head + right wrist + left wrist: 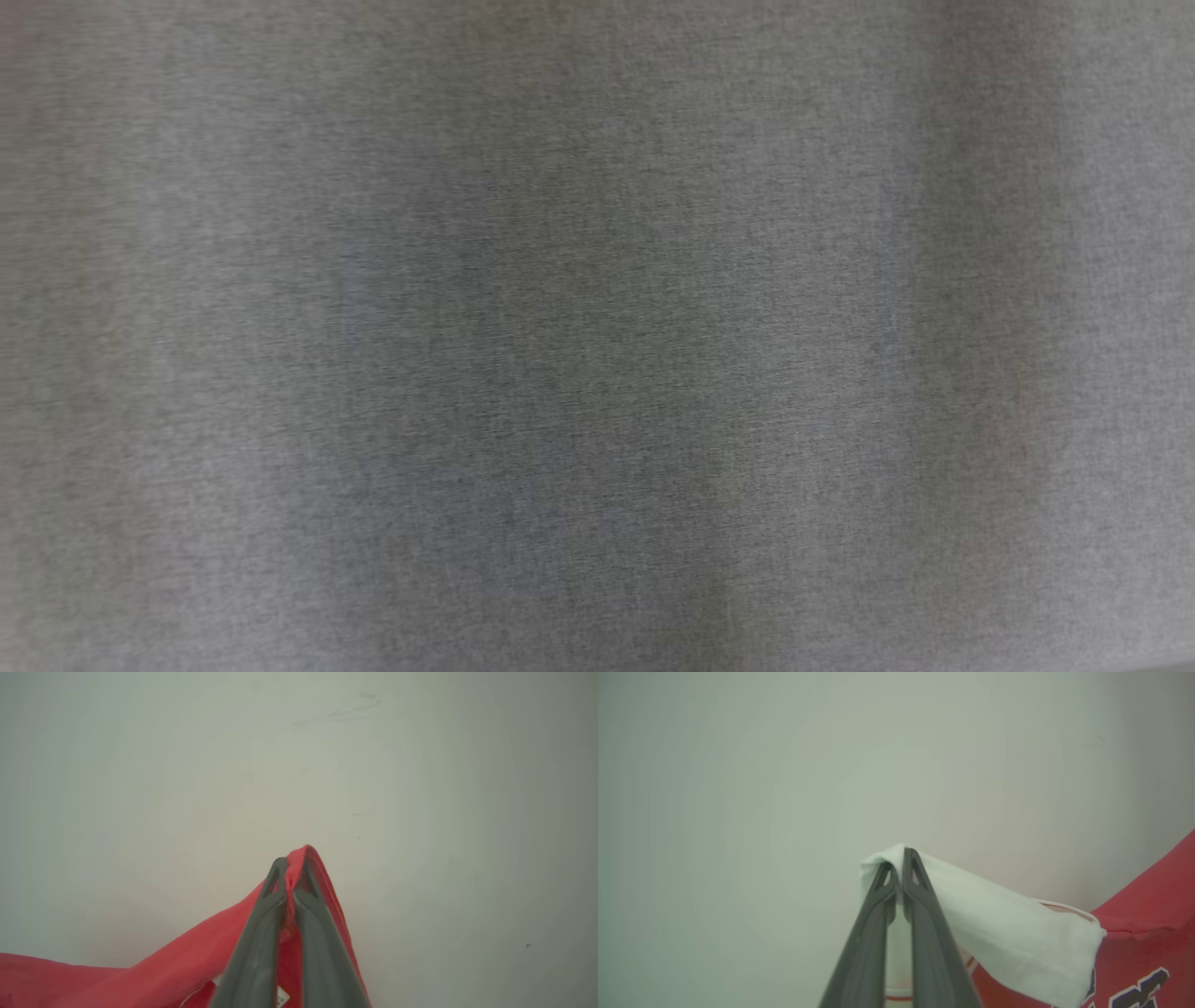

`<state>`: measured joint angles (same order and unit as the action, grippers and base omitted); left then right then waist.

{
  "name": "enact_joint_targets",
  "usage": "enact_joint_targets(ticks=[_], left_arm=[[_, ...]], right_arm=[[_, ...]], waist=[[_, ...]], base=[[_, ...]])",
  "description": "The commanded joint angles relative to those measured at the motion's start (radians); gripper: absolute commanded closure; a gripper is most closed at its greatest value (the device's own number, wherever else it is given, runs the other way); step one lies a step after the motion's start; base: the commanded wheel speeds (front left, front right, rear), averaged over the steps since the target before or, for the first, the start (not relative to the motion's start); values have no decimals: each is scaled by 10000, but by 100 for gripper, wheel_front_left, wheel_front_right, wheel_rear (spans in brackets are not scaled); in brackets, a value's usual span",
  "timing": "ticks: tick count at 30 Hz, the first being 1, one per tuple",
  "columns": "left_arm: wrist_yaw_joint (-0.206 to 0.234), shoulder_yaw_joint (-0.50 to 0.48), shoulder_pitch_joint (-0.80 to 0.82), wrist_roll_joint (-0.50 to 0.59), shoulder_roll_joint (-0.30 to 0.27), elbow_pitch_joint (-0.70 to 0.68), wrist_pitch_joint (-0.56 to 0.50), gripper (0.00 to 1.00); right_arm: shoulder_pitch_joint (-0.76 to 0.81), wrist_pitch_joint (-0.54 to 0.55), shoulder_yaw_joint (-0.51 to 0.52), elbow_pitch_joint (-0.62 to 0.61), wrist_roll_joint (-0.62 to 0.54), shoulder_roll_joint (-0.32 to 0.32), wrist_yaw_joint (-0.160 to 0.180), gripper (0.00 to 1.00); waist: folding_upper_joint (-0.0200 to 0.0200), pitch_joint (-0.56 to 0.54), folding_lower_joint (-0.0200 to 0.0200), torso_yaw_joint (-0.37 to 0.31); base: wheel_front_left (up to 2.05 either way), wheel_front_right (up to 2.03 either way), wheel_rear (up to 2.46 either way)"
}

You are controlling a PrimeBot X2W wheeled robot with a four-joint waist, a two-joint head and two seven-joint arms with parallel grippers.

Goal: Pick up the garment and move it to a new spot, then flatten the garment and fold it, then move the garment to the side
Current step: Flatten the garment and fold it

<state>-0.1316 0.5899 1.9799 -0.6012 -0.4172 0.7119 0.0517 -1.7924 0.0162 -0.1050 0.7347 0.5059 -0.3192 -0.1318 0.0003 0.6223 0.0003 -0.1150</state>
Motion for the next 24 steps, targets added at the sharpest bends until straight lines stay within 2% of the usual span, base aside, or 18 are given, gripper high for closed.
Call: enact_joint_targets(ticks=[1, 10, 17, 24], left_arm=[[22, 70, 405, 1, 59, 161, 101, 100], [22, 932, 1637, -395, 532, 1336, 568, 100], [22, 1386, 1576, -820, 389, 1719, 852, 100], [22, 1496, 658, -1556, 217, 1781, 1438, 100]], right_arm=[[-312, -83, -94, 105, -108, 39, 23, 100], [-1415, -303, -348, 1095, -453, -158, 23, 100], [-1271, -541, -506, 1760, -247, -348, 23, 100], [-711, -873, -934, 2241, 35, -444, 23, 100]], waist=[[-3, 152, -3, -160], [-3, 288, -3, -83], [-3, 486, -3, -3], [-3, 391, -3, 196]], base=[[0, 0, 0], [0, 0, 0], [0, 0, 0], [0, 0, 0]])
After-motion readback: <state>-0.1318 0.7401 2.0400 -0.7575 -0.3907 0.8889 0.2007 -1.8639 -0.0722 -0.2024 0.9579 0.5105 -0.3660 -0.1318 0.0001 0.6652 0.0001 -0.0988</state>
